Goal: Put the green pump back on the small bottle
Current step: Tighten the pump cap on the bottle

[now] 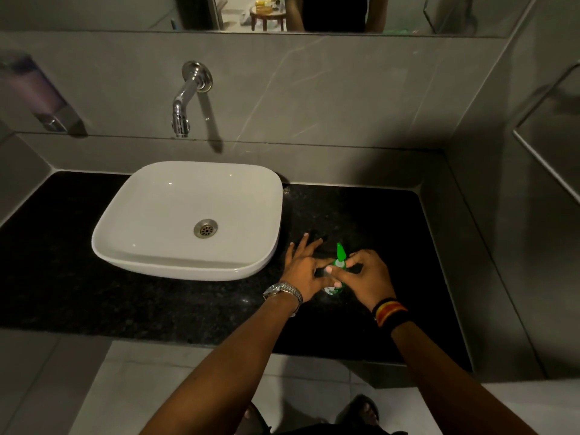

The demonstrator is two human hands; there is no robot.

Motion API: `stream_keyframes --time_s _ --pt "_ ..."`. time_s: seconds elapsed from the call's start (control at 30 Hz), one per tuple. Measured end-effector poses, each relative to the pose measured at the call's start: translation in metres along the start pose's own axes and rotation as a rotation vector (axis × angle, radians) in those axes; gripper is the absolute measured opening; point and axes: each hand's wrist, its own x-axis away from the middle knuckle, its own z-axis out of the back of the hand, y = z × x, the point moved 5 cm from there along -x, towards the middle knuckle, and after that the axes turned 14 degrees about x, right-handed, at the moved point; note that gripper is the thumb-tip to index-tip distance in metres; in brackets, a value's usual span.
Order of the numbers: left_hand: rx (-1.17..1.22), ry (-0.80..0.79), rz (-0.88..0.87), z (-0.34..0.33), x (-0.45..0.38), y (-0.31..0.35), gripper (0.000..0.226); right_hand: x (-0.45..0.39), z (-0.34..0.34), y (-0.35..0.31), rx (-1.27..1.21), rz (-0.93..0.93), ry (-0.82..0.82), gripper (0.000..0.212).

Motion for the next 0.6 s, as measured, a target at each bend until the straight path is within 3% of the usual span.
stream_keyframes --time_s 0.1,0.2,0.27,0.4,0.5,0.6 --pt "0.000 0.003 -0.002 -0.0011 -0.0006 -0.0005 0.051 0.0009 -0.0004 0.0024 -0.052 0.063 -0.034 0.047" --pt "-0.010 -0.005 0.006 -0.0024 0.0004 -0.0011 0.054 -0.0003 -0.0006 0.0018 -0.091 0.174 -0.083 0.031" --pt "-0.011 -0.003 0.008 -0.0023 0.0002 -0.0015 0.054 -0.0018 -0.0003 -0.0005 -0.078 0.131 -0.051 0.024" --pt "-0.006 -0.003 0.012 -0.0008 -0.0002 -0.0011 0.053 -0.0032 -0.0021 0.0011 -0.053 -0.026 -0.059 0.043" --pt "-0.001 0.001 0.011 -0.0012 0.0013 0.0016 0.053 -0.0023 -0.0015 0.0047 -0.184 0.075 -0.160 0.048" --pt "-0.004 -0.003 0.021 -0.0007 0.0022 0.0025 0.055 -0.0036 0.0013 0.0029 -0.160 0.119 -0.176 0.043"
